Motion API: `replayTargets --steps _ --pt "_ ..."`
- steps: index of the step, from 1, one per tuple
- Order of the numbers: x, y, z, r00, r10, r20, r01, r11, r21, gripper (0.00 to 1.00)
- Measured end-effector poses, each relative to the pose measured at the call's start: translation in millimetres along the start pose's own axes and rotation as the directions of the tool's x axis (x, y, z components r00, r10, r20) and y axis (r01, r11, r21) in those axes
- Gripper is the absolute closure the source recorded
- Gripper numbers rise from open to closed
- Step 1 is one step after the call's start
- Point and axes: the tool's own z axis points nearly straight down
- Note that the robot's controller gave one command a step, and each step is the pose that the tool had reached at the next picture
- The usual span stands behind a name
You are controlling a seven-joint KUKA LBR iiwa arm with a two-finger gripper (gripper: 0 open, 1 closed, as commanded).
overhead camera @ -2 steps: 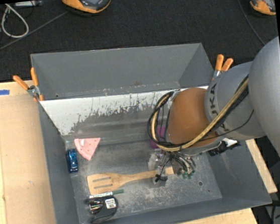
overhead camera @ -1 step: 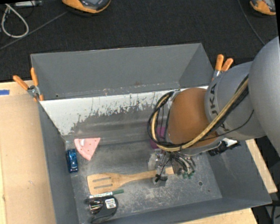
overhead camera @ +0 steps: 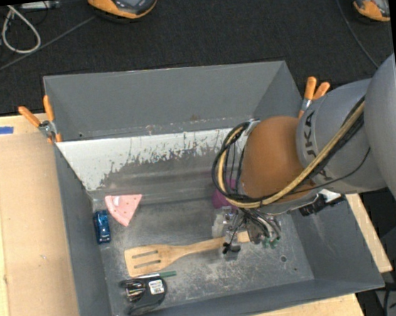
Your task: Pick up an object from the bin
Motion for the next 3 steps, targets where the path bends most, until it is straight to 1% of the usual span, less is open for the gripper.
replayTargets --steps 1,2,3 --pt "0.2 -0.1 -35.9 1.000 -0.002 -0.002 0.002 1.000 0.000 1.00" --pt "-0.5 0.1 -48.2 1.000 -0.004 0.001 0.004 1.000 -0.001 1.00" --pt "0.8 0.0 -74.8 1.000 -0.005 -0.004 0.005 1.000 -0.001 1.00"
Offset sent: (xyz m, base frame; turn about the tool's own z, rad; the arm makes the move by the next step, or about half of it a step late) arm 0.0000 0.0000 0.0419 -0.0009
